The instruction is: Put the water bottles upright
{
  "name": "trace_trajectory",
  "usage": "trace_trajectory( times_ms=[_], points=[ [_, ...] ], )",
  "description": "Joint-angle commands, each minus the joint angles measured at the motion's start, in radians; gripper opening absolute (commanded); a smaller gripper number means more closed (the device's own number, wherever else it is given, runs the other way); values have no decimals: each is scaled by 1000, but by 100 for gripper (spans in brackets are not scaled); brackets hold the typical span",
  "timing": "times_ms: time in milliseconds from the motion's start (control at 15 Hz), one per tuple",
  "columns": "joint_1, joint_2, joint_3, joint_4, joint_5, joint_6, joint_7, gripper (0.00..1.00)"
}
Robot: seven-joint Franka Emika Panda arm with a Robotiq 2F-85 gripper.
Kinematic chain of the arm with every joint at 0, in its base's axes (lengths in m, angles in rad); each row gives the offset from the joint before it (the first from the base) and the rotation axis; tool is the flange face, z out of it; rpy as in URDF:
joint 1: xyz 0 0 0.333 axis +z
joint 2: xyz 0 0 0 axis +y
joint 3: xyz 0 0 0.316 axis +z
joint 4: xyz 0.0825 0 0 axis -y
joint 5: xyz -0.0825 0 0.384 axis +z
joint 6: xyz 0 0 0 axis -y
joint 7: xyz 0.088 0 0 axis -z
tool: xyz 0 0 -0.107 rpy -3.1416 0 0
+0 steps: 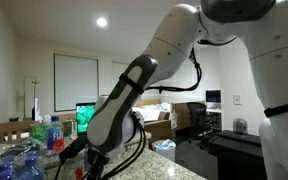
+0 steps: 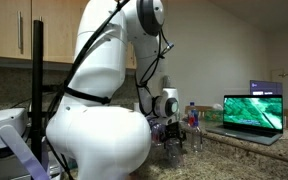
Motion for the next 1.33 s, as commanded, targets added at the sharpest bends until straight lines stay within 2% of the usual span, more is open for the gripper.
trace_trajectory(
  times_ms=[0, 200, 467, 733, 933, 1000, 1067, 1133, 1267],
  points=[
    [87, -57, -118, 18, 17, -50, 3, 100],
    [139, -20, -198, 91, 9, -100, -3, 100],
    [188, 20, -223, 178, 25, -187, -4, 100],
    [226, 60, -216, 250, 36, -272, -4, 100],
    [220, 101, -183, 305, 53, -330, -17, 100],
    [121, 113, -79, 324, 29, -354, -4, 100],
    [200, 134, -153, 346, 54, -374, -18, 100],
    [100, 145, -51, 363, 27, -394, -4, 100],
    [73, 181, -22, 405, 28, -435, -8, 100]
  ],
)
